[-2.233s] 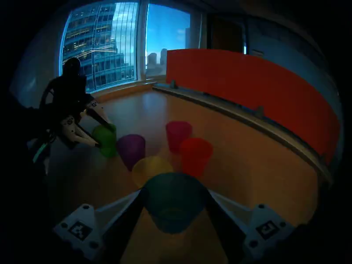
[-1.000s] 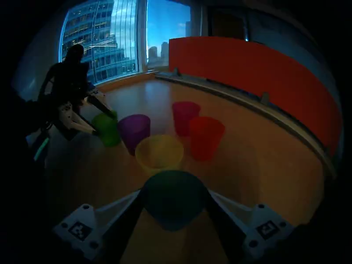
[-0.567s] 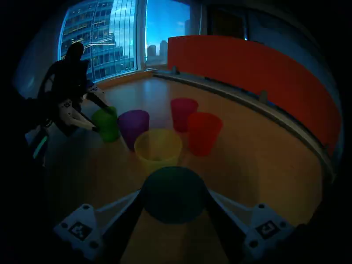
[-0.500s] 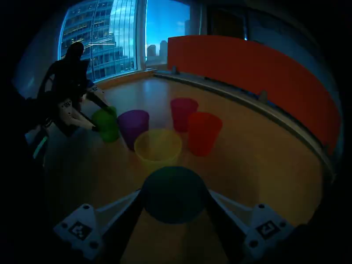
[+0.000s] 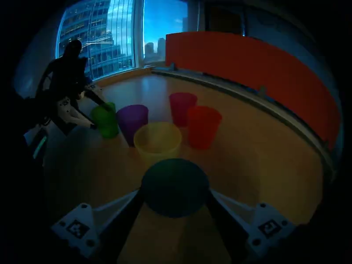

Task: Pour water

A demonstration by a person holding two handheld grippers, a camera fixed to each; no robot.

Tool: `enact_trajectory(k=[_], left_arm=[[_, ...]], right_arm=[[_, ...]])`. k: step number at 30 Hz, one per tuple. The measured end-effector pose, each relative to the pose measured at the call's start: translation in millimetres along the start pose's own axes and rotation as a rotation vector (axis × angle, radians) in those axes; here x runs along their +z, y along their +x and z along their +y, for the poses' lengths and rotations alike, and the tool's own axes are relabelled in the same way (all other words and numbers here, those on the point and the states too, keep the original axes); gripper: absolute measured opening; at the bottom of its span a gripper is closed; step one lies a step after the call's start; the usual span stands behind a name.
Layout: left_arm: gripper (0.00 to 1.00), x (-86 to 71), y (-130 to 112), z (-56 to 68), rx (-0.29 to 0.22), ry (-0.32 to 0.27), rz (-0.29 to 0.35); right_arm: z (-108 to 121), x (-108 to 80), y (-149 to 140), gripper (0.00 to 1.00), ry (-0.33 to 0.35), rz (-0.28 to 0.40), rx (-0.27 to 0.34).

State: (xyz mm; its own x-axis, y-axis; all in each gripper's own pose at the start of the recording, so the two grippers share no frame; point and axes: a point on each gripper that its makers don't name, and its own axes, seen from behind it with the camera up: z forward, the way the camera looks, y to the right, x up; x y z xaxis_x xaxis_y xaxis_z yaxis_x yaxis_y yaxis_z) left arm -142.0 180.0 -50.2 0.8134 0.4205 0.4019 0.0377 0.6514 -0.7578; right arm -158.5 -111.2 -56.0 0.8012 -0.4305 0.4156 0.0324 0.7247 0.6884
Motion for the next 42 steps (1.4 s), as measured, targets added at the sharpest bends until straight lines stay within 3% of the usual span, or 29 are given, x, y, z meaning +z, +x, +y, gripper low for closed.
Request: enact_trajectory(k=[12, 24, 35, 42], left_arm=[[1.0, -6.4, -15, 1.9, 0.012, 0.015, -0.028], [1.0, -23.4, -29, -0.3, -0.019, 0.052, -0.023], [1.0, -43.7, -30, -13.3, -0.04, 0.132, 0.021], [1.0, -55.0, -26, -23.9, -0.087, 0.192, 0.085]], right_arm=[[2, -13.9, -17, 1.0, -0.024, -0.016, 0.015], [2, -30.6, -20, 1.0, -0.064, 0.017, 0.043], [3, -45.9, -11, 1.0, -0.106, 0.07, 0.073], [8, -61.3, 2, 1.0, -0.143, 0.127, 0.103]])
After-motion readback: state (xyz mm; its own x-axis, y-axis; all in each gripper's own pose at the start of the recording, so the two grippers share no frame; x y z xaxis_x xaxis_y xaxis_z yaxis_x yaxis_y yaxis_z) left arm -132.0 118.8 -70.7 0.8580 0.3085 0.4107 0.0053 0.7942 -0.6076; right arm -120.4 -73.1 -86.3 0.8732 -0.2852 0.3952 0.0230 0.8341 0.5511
